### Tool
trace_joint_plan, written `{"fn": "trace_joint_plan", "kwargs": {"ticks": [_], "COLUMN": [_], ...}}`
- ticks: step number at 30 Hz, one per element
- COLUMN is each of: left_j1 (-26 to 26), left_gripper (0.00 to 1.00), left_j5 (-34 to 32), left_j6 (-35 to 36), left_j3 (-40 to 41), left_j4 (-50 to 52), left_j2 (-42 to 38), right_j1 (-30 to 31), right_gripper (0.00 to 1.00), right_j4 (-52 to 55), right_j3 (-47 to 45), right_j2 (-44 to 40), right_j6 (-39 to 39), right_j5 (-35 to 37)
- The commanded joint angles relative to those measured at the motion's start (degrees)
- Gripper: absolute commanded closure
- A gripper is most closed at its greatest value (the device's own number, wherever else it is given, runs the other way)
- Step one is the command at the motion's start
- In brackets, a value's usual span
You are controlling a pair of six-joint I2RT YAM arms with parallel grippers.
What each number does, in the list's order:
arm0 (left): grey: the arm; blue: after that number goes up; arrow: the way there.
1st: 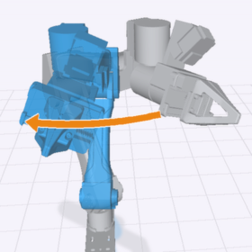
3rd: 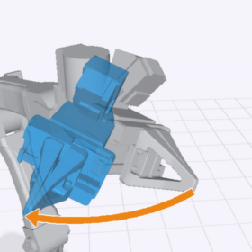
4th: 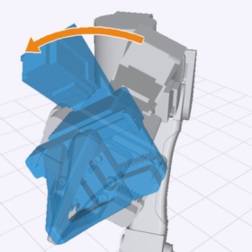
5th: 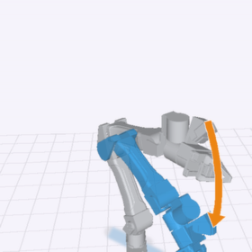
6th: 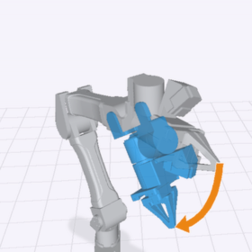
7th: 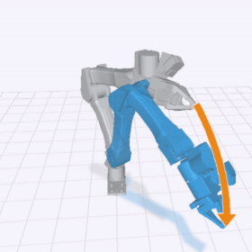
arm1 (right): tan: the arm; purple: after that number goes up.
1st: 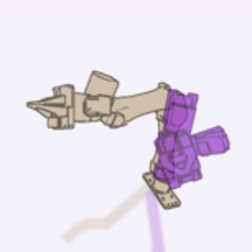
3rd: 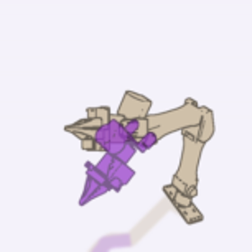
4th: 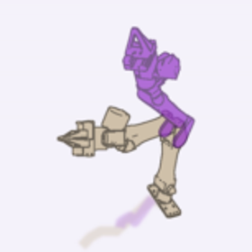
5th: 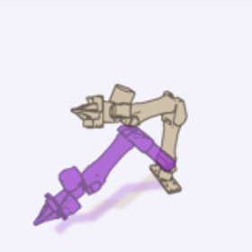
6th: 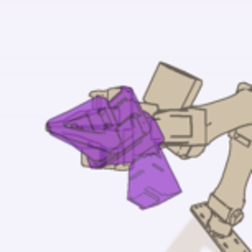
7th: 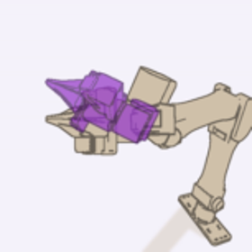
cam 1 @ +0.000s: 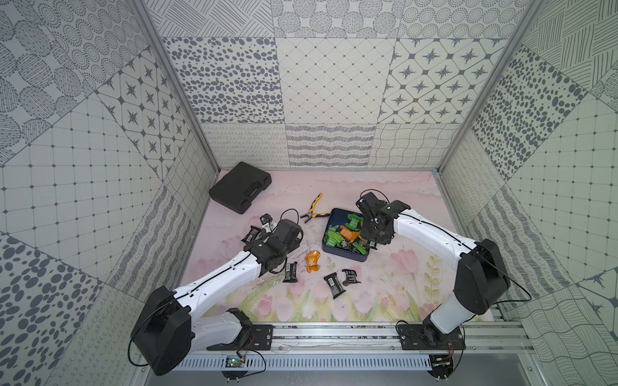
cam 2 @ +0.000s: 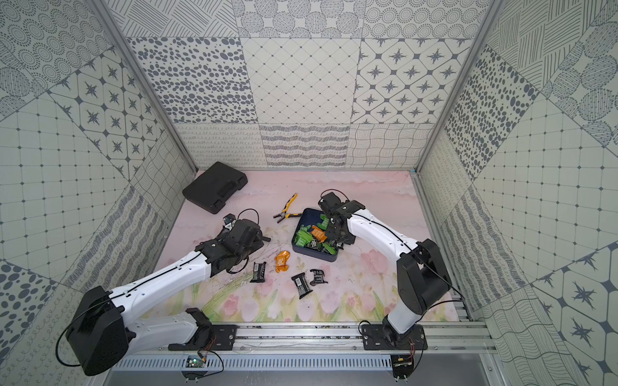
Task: Take the cookies out of the storage box
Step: Pick up the cookie from the storage box, then place the cookie at the center of the board.
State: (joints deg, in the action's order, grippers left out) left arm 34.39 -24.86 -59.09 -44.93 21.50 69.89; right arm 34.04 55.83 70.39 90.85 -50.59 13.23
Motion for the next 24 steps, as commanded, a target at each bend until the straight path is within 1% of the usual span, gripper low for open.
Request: {"fn": "trace_joint_plan", "kwargs": {"ticks": [1,4,6,9,11,17,24], "left_j1": [-0.22,-0.21,-0.22,-0.21,-0.17,-0.28,-0.19], "left_gripper": [0.49,0.49,0.49,0.49,0.49,0.49,0.49], "left_j5": [2.26,2.93,3.6,4.79,5.08,4.91,5.61], "left_j6": [3.77,4.2,4.7,5.64,5.96,6.23,5.78], "left_j3": [-0.69,-1.12,-1.34,-1.64,-1.9,-1.71,-0.47], "left_j4": [-3.2,-3.82,-4.34,-5.02,-4.98,-3.83,-5.05], "left_j2": [1.08,1.68,2.13,2.53,2.71,2.01,1.39], "right_j1": [-0.05,-0.07,-0.05,0.43,2.29,6.43,7.96], "right_gripper": [0.61,0.61,0.61,0.62,0.62,0.62,0.61], "right_j4": [2.08,1.86,0.22,-4.9,-8.97,-17.53,-26.27], "right_j3": [-5.11,-10.59,-14.07,-19.1,-22.04,-26.84,-32.08], "right_j2": [-5.84,-9.87,-11.14,-12.54,-13.36,-13.96,-12.31], "right_j6": [-3.15,-5.24,-5.57,-5.23,-4.81,-3.55,-3.57], "right_j5": [0.13,-0.44,-1.5,-4.14,-3.6,-3.47,-6.74]}}
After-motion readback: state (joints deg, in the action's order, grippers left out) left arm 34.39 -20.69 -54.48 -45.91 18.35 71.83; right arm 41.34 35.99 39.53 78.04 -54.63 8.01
